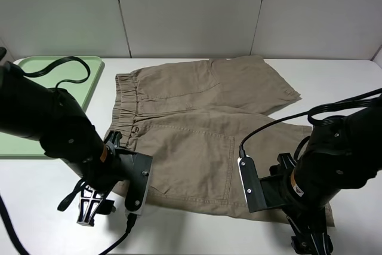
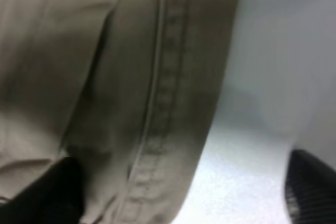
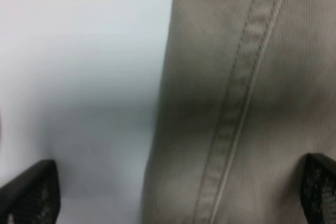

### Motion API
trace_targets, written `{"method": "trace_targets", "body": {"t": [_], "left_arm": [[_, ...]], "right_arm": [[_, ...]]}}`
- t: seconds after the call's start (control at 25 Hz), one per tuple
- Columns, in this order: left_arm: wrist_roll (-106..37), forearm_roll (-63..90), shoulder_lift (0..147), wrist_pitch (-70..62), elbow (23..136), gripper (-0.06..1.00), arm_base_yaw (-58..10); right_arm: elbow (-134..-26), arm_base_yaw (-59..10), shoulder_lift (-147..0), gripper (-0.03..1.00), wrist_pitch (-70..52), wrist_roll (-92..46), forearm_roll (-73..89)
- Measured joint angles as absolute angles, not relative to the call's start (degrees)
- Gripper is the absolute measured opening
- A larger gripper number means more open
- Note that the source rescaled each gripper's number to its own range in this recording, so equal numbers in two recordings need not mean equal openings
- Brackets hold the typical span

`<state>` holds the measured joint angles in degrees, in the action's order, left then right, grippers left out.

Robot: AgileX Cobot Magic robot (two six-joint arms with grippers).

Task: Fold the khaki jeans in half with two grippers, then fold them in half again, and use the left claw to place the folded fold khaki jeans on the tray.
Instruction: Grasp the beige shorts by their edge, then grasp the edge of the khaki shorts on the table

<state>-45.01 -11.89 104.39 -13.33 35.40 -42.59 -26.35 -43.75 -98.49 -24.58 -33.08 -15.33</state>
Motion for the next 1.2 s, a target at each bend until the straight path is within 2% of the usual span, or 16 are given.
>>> {"method": "trace_targets", "body": {"t": [0.4,0.52,0.68,0.76,0.84,1.08,1.16,1.2], "left_arm": [[-45.01,-13.57,105.19,-8.5,35.33,0.08,-42.59],[-45.01,-13.87,105.39,-7.89,35.26,0.01,-42.59],[-45.01,-13.93,105.43,-7.87,35.26,0.01,-42.59],[-45.01,-13.97,105.43,-7.8,35.26,0.01,-42.59],[-45.01,-13.99,105.43,-7.76,35.26,0.01,-42.59],[-45.01,-14.04,105.43,-7.69,35.26,0.01,-42.59],[-45.01,-14.04,105.43,-7.69,35.26,0.01,-42.59],[-45.01,-14.04,105.43,-7.69,35.26,0.01,-42.59]], "right_arm": [[-26.35,-43.75,-98.49,1.0,-24.58,-33.08,-15.28],[-26.35,-43.75,-98.49,1.0,-24.58,-32.79,-15.28],[-26.35,-43.75,-98.49,0.96,-24.82,-31.18,-15.28],[-26.28,-43.75,-98.49,0.87,-25.3,-29.97,-14.77],[-26.28,-43.75,-98.49,0.73,-25.17,-29.01,-14.45],[-26.28,-43.75,-98.49,0.16,-23.08,-28.16,-14.92],[-26.28,-43.75,-98.49,0.03,-22.48,-28.08,-15.79],[-26.28,-43.75,-98.49,0.0,-22.43,-28.01,-15.87]]}}
